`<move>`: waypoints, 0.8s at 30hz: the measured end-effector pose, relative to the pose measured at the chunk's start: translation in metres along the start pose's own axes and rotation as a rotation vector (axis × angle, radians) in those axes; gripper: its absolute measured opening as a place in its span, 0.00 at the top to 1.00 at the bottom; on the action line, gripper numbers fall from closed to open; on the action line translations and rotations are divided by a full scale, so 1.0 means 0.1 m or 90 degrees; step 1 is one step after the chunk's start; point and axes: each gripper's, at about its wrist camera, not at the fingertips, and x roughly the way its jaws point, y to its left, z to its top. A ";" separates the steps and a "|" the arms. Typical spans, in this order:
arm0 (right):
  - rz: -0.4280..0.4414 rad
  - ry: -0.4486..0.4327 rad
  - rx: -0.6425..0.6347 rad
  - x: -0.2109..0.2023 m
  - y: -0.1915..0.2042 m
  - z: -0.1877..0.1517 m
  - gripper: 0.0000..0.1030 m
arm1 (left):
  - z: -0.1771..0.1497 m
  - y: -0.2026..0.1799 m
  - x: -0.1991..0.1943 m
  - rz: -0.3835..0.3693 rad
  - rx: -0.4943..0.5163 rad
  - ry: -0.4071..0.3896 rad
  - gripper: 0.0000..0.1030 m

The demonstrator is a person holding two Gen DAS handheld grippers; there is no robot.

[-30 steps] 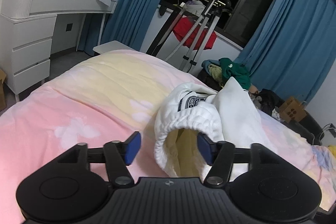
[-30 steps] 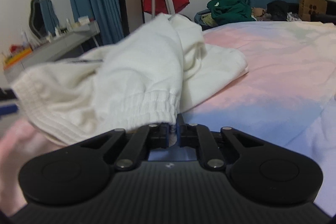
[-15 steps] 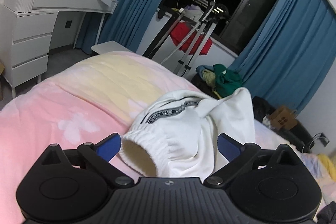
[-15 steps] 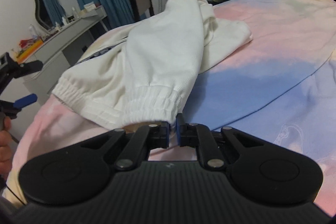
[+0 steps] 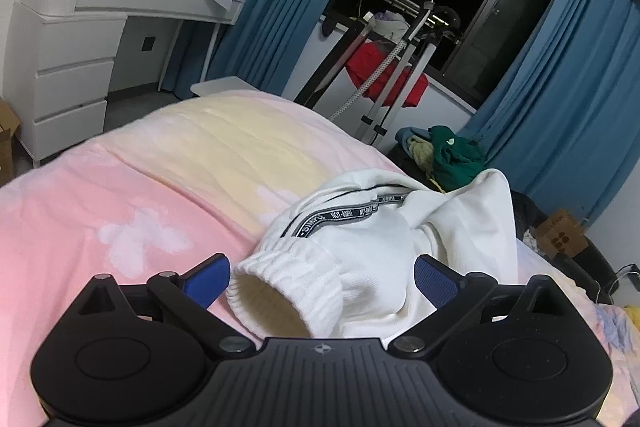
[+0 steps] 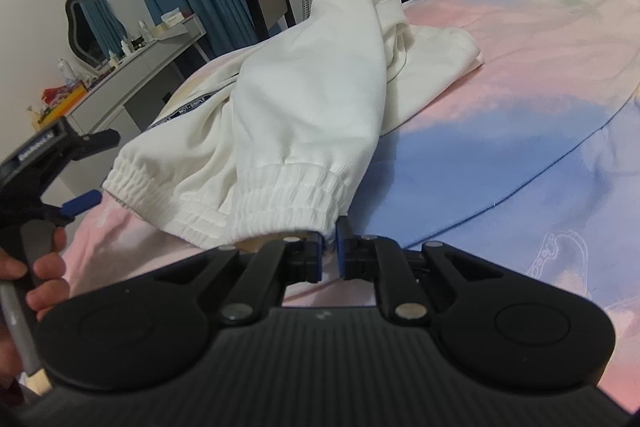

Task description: Fold clothes

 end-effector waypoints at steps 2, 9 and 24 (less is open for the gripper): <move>0.004 -0.001 0.002 0.00 -0.01 -0.01 0.89 | -0.01 0.01 0.04 0.004 0.001 0.005 0.06; 0.011 -0.013 -0.002 -0.04 0.02 0.00 0.90 | -0.01 0.09 0.14 0.015 -0.013 -0.005 0.08; 0.084 0.000 -0.036 -0.11 0.24 -0.06 0.90 | 0.13 0.47 0.58 0.073 -0.065 0.027 0.53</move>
